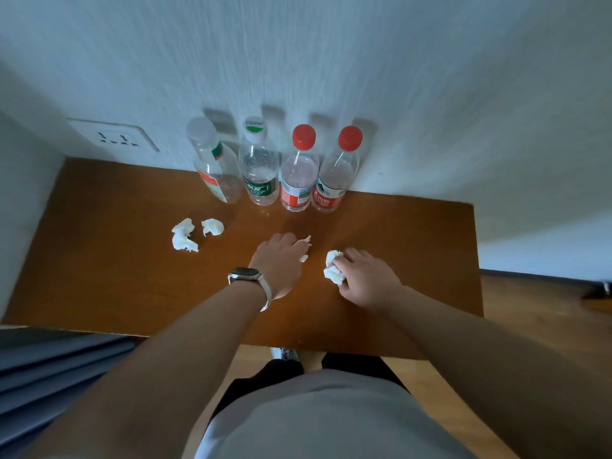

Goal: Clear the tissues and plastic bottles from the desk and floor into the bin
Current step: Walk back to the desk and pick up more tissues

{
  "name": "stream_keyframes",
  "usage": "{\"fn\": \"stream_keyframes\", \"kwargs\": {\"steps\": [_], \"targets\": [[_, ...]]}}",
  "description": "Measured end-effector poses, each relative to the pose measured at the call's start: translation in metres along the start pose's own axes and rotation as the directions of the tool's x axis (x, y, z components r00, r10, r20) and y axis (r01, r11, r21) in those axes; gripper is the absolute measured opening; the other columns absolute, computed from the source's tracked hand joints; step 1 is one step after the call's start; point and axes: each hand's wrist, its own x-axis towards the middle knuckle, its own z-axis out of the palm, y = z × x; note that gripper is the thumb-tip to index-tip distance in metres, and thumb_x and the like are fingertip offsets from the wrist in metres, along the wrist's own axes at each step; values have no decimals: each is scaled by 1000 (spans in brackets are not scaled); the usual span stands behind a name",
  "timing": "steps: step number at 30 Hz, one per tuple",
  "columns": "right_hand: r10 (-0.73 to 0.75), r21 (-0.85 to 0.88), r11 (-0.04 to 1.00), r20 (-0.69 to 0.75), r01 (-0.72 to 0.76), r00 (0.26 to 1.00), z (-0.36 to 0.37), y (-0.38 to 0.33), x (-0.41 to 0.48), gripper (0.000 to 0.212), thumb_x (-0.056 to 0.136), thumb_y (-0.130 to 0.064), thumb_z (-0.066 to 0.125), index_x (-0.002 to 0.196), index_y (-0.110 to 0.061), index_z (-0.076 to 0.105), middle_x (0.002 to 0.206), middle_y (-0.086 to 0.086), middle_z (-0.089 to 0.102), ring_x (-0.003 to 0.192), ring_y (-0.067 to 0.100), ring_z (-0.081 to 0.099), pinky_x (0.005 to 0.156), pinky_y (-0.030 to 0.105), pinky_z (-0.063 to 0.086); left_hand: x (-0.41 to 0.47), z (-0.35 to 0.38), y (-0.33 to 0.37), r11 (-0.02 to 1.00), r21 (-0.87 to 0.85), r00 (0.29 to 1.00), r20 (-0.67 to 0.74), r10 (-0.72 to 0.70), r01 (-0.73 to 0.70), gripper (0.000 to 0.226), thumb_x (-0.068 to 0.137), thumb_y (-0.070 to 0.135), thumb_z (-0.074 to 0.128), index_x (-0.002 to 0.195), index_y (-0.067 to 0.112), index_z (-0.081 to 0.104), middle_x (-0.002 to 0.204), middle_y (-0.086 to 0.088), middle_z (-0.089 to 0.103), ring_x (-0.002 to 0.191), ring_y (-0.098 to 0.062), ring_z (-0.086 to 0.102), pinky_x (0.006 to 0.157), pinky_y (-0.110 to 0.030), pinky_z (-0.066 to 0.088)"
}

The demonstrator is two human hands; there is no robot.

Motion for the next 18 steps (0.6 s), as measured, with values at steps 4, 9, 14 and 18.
{"fn": "stream_keyframes", "kwargs": {"steps": [4, 9, 14, 18], "targets": [[40, 65, 997, -19, -39, 999, 5, -4, 0, 38, 85, -29, 57, 121, -18, 52, 110, 1, 51, 93, 18, 51, 74, 33, 48, -9, 4, -7, 998, -66, 998, -64, 3, -7, 26, 99, 19, 50, 125, 20, 50, 126, -2, 53, 107, -20, 49, 86, -30, 47], [106, 165, 982, -83, -91, 991, 1, -6, -6, 31, 83, -24, 55, 113, -18, 56, 101, -2, 49, 84, 15, 45, 66, 30, 40, -22, -1, -12, 981, -194, 985, -163, -57, 24, 13, 96, 23, 55, 108, 20, 51, 104, 3, 59, 79, -13, 49, 64, -22, 35], [172, 245, 961, -157, -130, 973, -11, -6, -21, 33, 82, -22, 57, 115, -18, 57, 101, -4, 49, 82, 12, 45, 65, 28, 43, -31, -4, -10, 934, -357, 964, -253, -83, -14, 33, 90, 23, 67, 121, 20, 54, 110, 2, 66, 86, -15, 61, 67, -19, 45], [289, 320, 926, -253, -202, 923, -22, -8, -43, 36, 81, -22, 59, 116, -20, 57, 107, -4, 53, 85, 12, 49, 67, 26, 46, -30, -9, -1, 921, -369, 948, -318, 3, -127, 30, 90, 21, 68, 119, 17, 62, 111, 1, 67, 92, -16, 63, 72, -21, 45]]}}
